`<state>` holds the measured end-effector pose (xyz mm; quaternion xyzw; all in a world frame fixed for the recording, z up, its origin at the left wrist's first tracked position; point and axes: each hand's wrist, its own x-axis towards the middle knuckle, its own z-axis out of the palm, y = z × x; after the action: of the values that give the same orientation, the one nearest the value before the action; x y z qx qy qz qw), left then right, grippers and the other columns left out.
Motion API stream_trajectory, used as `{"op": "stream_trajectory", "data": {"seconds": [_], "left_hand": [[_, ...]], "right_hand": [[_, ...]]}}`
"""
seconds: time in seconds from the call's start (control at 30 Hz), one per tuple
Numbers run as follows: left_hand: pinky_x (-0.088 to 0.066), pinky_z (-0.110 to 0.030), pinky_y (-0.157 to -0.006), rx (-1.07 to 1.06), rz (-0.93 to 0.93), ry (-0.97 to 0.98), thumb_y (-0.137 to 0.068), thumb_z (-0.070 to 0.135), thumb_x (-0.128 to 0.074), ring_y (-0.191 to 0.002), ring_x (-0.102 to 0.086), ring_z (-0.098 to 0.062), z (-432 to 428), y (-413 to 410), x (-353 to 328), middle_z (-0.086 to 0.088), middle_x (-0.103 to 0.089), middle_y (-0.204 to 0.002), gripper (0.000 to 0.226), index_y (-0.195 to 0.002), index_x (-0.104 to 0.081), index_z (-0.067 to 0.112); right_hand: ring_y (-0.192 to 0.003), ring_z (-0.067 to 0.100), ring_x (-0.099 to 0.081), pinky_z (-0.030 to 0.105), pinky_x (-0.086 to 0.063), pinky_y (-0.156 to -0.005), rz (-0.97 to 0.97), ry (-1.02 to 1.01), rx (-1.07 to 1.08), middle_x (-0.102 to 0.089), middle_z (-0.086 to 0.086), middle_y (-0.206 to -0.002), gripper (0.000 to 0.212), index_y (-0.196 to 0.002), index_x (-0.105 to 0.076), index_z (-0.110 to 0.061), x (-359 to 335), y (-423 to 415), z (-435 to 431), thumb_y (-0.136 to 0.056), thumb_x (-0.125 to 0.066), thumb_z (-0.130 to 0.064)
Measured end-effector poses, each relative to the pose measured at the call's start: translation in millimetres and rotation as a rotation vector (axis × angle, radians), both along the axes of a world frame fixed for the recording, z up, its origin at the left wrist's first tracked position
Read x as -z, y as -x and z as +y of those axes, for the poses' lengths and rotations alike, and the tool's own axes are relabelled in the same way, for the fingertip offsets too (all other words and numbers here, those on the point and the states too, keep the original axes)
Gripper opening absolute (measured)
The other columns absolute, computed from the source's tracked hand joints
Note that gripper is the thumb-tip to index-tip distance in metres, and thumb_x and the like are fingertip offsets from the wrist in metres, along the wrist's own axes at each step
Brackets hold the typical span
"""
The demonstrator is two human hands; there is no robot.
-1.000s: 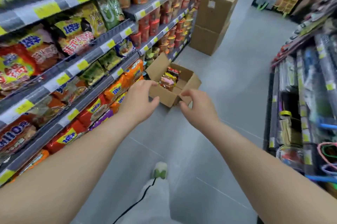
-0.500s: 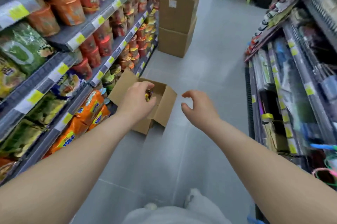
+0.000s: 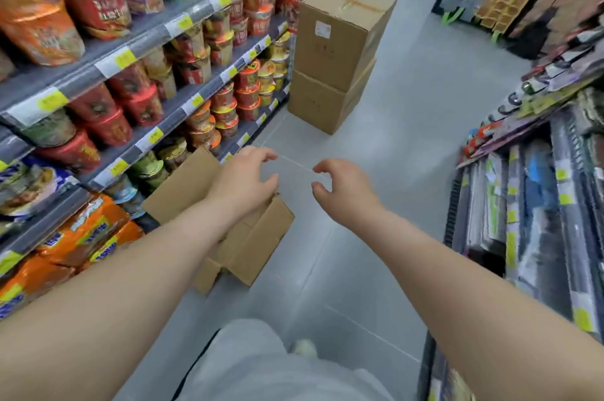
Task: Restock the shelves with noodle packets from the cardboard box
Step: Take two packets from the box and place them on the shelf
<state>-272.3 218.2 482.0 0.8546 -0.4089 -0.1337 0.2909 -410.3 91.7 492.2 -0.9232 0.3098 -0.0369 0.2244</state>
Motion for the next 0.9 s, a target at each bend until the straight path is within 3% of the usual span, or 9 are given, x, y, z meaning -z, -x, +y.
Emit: {"op": "stream_trajectory", "data": {"seconds": [0.23,0.37,0.63,0.8,0.9], "left_hand": [[-0.04,-0.027,-0.088,-0.106,0.033,-0.067,-0.089,0.028,-0.059,-0.109,-0.052,-0.015,-91.2,-87.2,26.2,-0.001,-0.053,-0.126,0.039,-0.127,-0.053,0.022],[-0.037,-0.025,-0.081,-0.179,0.048,-0.074,-0.088,0.028,-0.061,-0.098,-0.05,-0.013,-149.6,-155.2,37.0,0.0,-0.053,-0.121,0.039,-0.125,-0.053,0.021],[-0.037,-0.026,-0.079,-0.317,0.068,-0.13,-0.088,0.028,-0.061,-0.103,-0.054,-0.02,-216.9,-263.0,34.8,-0.003,-0.055,-0.119,0.037,-0.123,-0.056,0.02],[-0.041,-0.028,-0.081,-0.535,0.104,-0.15,-0.088,0.03,-0.061,-0.103,-0.056,-0.021,-224.0,-305.2,47.2,-0.002,-0.057,-0.12,0.034,-0.12,-0.057,0.021],[-0.04,-0.028,-0.082,-0.755,0.145,-0.187,-0.088,0.029,-0.061,-0.104,-0.056,-0.023,-225.3,-314.5,54.9,-0.005,-0.057,-0.12,0.033,-0.12,-0.058,0.02]], "right_hand": [[-0.121,0.02,-0.047,0.03,-0.038,-0.096,0.02,0.0,-0.165,-0.056,0.003,-0.127,0.034,-0.125,-0.055,-0.016,15.6,-101.3,-109.7,-0.092,-0.051,-0.026],[-0.121,0.02,-0.046,0.032,-0.039,-0.097,0.047,0.006,-0.183,-0.056,0.001,-0.127,0.033,-0.124,-0.055,-0.018,17.6,-168.6,-174.4,-0.092,-0.05,-0.026],[-0.117,0.022,-0.048,0.036,-0.043,-0.095,0.074,0.05,-0.406,-0.059,0.004,-0.123,0.034,-0.123,-0.056,-0.014,17.2,-292.8,-260.4,-0.091,-0.052,-0.025],[-0.107,0.028,-0.052,0.039,-0.045,-0.087,0.097,0.025,-0.653,-0.061,0.011,-0.11,0.028,-0.111,-0.06,-0.008,37.6,-384.0,-288.5,-0.087,-0.056,-0.02],[-0.111,0.028,-0.05,0.037,-0.044,-0.09,0.118,-0.007,-0.854,-0.061,0.011,-0.115,0.032,-0.118,-0.06,-0.011,49.8,-436.9,-296.2,-0.087,-0.055,-0.018]]}}
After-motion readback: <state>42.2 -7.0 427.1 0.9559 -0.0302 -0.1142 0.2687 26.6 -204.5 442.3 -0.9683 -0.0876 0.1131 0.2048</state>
